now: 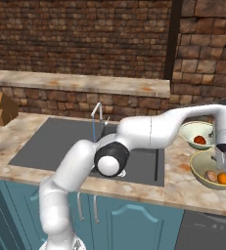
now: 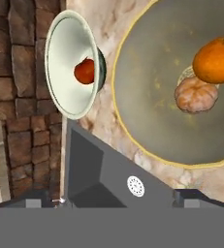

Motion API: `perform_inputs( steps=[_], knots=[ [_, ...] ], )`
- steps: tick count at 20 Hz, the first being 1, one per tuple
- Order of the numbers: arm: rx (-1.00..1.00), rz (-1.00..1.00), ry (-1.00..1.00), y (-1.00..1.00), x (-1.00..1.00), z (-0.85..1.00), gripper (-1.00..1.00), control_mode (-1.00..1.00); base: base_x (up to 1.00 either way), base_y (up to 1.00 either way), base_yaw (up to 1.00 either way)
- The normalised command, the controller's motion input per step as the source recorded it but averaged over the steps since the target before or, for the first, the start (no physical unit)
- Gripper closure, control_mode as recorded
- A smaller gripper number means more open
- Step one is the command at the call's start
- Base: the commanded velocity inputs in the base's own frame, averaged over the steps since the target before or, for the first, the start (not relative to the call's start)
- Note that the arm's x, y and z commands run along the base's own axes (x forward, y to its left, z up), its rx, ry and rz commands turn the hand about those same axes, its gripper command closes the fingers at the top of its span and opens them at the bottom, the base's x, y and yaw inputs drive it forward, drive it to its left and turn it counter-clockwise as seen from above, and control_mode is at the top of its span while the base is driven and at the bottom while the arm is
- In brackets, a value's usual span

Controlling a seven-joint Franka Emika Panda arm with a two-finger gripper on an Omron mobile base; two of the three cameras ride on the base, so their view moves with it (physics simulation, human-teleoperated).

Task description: Pick the tangerines from the sink and place them in one bowl. Place the tomato in the other bowl. Then turn off the sink faucet.

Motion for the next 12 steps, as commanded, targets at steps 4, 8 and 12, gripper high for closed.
perform_inputs(
  steps=[4, 8, 12],
  knots=[
    [-0.23, 0.15, -0.37, 1.00, 0.00, 0.01, -1.00, -1.00, 0.00, 0.00, 0.00],
    [-0.23, 0.11, -0.45, 1.00, 0.00, 0.21, -1.00, -1.00, 0.00, 0.00, 0.00],
    [-0.25, 0.10, -0.29, 1.00, 0.00, 0.57, -1.00, -1.00, 0.00, 0.00, 0.00]
  ],
)
